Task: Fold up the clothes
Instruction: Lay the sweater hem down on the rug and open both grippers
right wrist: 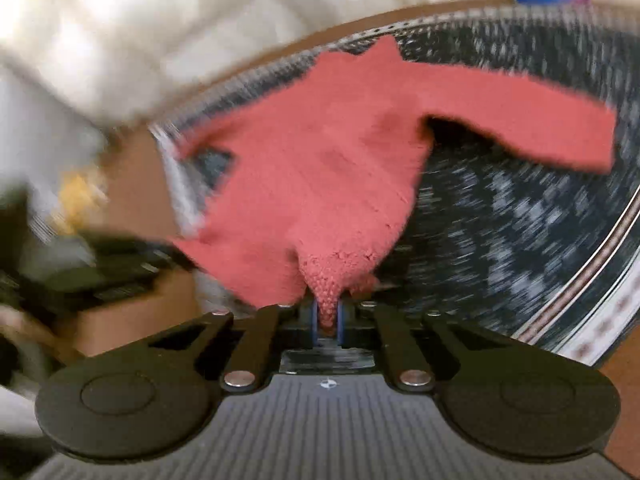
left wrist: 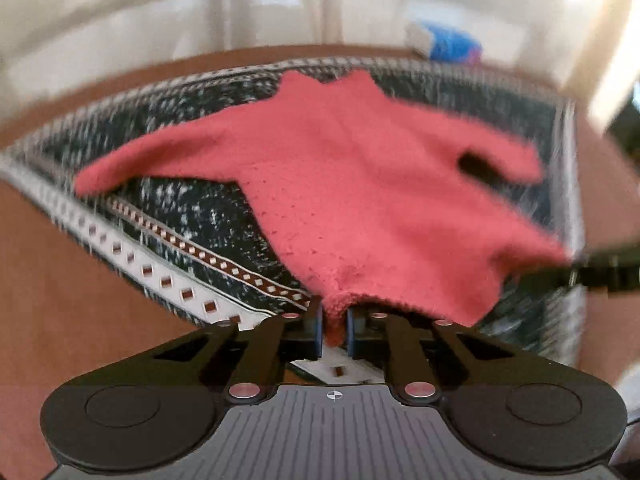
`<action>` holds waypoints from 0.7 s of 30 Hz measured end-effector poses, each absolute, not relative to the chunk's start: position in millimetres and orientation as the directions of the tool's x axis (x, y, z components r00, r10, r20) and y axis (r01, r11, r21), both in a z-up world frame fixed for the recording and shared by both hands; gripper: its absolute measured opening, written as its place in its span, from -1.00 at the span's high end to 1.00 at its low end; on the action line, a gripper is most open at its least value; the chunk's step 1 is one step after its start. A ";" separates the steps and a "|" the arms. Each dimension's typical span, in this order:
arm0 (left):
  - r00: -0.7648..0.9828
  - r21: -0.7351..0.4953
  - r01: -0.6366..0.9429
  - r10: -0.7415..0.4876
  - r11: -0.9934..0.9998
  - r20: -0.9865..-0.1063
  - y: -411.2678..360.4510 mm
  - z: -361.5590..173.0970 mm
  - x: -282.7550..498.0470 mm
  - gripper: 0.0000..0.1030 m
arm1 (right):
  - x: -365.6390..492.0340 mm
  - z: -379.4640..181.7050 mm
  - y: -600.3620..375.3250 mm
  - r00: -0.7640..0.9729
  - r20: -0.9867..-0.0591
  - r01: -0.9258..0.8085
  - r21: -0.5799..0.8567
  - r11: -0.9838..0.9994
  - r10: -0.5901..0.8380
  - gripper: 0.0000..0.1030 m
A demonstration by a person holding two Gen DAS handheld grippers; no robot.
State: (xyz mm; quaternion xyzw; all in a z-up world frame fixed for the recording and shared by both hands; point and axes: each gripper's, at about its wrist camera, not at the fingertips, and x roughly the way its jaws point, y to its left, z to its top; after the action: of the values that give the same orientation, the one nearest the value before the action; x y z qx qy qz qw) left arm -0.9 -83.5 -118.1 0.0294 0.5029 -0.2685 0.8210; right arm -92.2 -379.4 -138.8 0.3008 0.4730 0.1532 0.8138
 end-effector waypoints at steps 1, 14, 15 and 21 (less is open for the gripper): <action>0.329 -0.249 0.472 -0.431 0.846 -0.841 -78.7 -112.8 0.4 0.87 | -93.8 -134.7 -383.8 0.502 -0.622 0.035 0.709 0.705 0.601 0.82; 0.327 -0.035 0.525 -0.240 0.850 -0.914 -66.8 -143.2 -9.3 -0.18 | -90.5 -157.8 -381.9 0.235 -0.866 0.004 0.455 0.890 0.442 0.14; 0.356 -0.035 0.502 -0.243 0.864 -0.902 -62.2 -137.6 -7.1 -0.22 | -90.4 -151.2 -383.6 0.249 -0.868 -0.009 0.441 0.897 0.429 0.12; 0.558 -0.025 0.225 -0.150 0.974 -0.817 -25.9 -117.5 41.0 -0.37 | -53.8 -94.2 -383.6 0.442 -0.795 -0.098 0.417 0.904 0.415 0.12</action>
State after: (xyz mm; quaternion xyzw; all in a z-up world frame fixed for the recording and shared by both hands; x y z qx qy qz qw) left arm 41.0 -25.9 -117.5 0.0409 0.4582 -0.1061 0.8815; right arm -53.8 -383.6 -94.2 0.1567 0.5053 0.1538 0.8345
